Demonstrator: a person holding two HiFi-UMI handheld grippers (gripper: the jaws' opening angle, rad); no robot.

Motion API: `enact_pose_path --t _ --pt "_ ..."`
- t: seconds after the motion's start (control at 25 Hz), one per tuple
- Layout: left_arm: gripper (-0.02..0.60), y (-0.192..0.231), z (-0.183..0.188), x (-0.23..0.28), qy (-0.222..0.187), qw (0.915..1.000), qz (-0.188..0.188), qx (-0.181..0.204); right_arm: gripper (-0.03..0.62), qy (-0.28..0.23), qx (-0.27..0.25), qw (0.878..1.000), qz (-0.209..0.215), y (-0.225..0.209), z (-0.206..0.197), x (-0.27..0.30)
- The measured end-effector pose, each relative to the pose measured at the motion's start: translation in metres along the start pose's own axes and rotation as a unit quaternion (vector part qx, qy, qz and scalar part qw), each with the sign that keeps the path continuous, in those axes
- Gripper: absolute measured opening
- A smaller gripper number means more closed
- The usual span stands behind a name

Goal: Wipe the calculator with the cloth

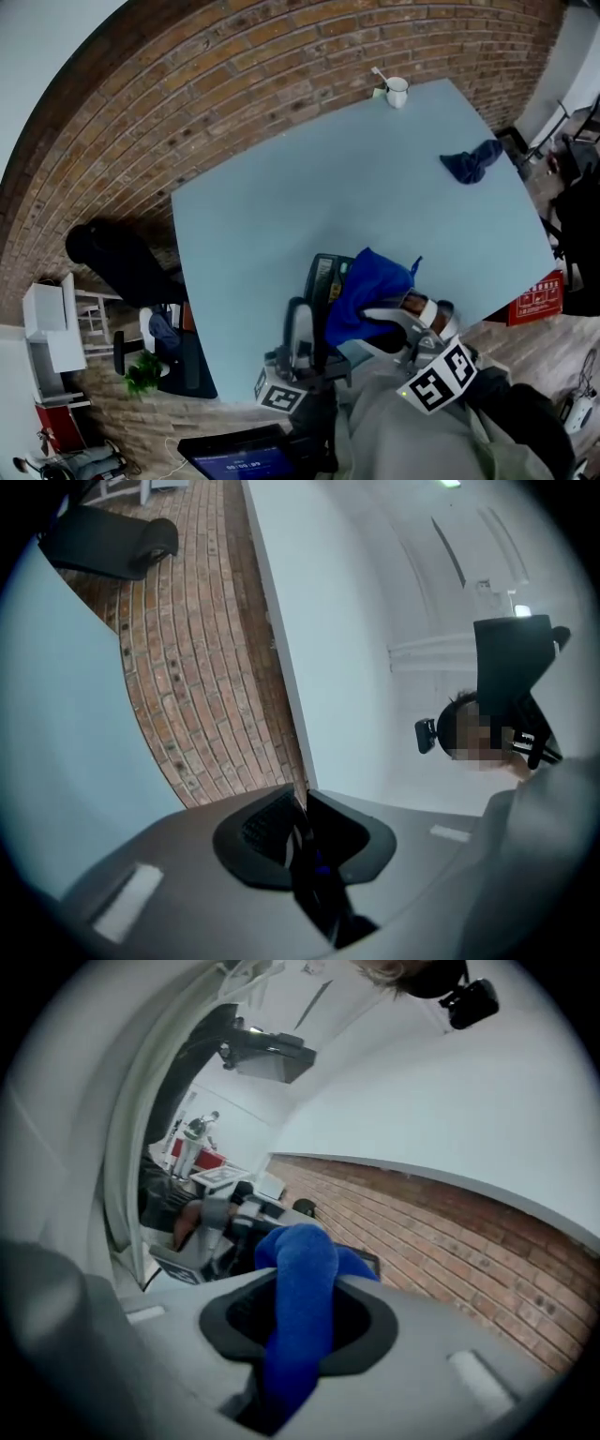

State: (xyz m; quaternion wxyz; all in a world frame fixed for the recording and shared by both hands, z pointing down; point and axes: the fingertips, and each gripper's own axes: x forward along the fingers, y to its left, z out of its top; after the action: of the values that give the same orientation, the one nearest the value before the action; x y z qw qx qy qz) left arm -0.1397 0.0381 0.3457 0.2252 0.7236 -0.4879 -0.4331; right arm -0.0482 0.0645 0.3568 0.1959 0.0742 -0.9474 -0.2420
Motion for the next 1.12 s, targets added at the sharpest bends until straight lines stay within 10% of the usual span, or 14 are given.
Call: enact_pose_path --t 0.2,0.44,0.68,0.92,1.12 --pt "0.041 -0.014 -0.014 0.009 0.038 0.9978 -0.01 0.053 0.095 0.037 0.082 0.992 -0.088 -0.067 -0.024 0.005" --pt "0.041 -0.003 -0.025 0.009 0.051 0.9972 0.015 0.053 0.095 0.029 0.07 0.997 -0.012 -0.024 -0.004 0.026" --pt "0.041 -0.011 -0.037 0.009 0.073 0.994 0.009 0.08 0.095 0.046 0.134 0.984 -0.108 -0.087 -0.039 0.019" --pt "0.041 0.004 -0.038 0.006 0.076 0.9931 0.029 0.084 0.094 0.039 0.12 0.992 0.008 -0.023 -0.018 0.029" --pt "0.041 -0.008 -0.044 0.003 0.106 0.9858 0.003 0.13 0.094 0.007 0.176 0.983 -0.056 -0.075 -0.049 0.022"
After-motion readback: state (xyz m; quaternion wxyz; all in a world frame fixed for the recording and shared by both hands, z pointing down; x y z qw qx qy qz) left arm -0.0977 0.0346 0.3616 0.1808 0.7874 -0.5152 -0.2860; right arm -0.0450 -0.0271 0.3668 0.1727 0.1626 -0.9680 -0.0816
